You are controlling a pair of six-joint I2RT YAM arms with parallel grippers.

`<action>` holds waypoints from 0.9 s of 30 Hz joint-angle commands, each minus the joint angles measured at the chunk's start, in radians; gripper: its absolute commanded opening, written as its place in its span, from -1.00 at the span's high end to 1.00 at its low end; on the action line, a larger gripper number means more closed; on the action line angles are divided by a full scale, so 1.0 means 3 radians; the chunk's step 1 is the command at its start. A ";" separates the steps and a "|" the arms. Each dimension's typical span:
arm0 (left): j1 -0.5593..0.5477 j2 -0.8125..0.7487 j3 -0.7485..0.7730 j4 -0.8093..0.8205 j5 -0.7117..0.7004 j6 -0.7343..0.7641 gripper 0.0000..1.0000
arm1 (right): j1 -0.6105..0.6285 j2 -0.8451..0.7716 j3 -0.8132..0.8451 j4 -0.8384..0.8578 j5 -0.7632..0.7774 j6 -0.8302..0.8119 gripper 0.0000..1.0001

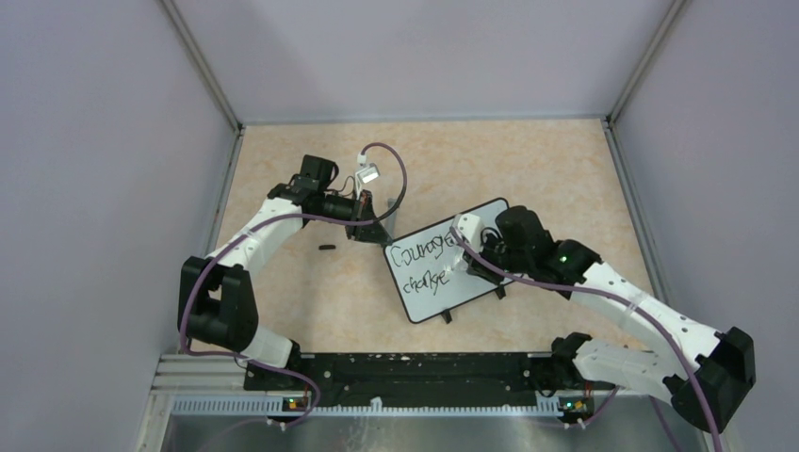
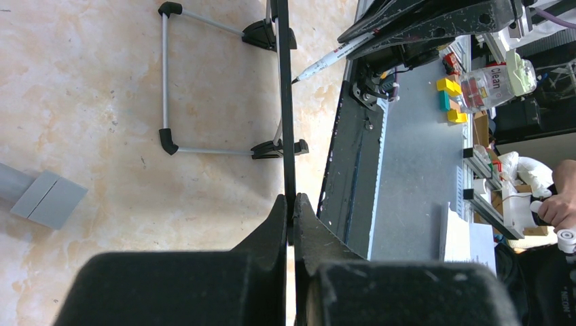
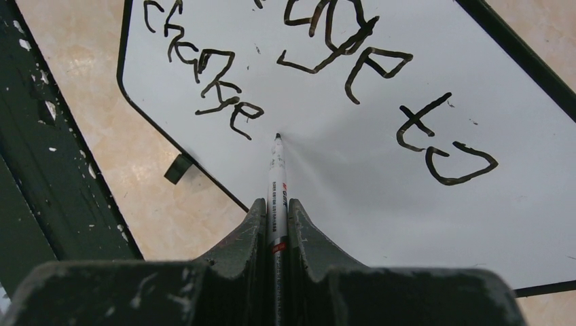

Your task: Write a sentence on the whiteboard

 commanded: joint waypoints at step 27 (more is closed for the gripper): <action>-0.0049 0.0080 0.0032 -0.0009 -0.0123 0.0064 1.00 | -0.0116 -0.0141 0.0301 -0.0181 -0.0115 -0.0035 1.00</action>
